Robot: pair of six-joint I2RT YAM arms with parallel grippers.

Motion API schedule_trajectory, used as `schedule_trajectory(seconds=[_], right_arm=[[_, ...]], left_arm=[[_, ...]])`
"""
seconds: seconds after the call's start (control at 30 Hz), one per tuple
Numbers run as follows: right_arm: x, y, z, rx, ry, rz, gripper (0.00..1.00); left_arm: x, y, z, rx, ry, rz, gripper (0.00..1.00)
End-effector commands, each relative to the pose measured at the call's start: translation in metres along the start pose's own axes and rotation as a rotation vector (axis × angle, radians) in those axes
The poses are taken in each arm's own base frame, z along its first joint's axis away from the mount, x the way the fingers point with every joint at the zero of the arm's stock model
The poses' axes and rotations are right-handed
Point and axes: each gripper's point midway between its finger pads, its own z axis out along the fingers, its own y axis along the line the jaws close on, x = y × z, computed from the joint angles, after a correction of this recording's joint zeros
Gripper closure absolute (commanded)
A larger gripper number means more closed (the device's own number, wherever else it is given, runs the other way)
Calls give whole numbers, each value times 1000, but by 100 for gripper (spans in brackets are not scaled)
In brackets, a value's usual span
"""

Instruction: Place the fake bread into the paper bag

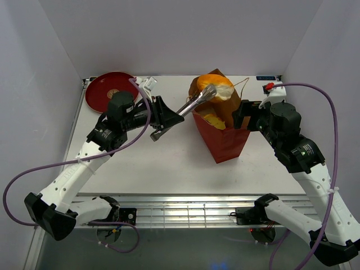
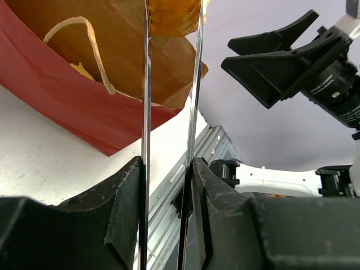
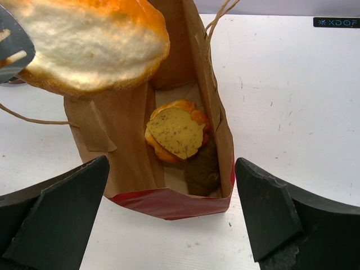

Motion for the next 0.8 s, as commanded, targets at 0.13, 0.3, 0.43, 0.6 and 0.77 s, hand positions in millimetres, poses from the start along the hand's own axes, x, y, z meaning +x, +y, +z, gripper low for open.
schedule_trajectory(seconds=[0.13,0.3,0.43,0.6,0.77], right_arm=[[-8,1,2,3,-38,-4,2],[-7,1,3,2,-35,-2,2],[-6,2,4,-3,-32,0,2],[-6,3,5,-4,-30,-1,2],[-3,2,6,0,-25,-4,2]], left_arm=[[-14,-16,2,-20,-42,111,82],[-9,-9,8,-59,-28,127,82],[-5,-9,14,-56,-11,133,82],[0,-8,20,-48,13,131,80],[6,-4,24,-50,32,129,75]])
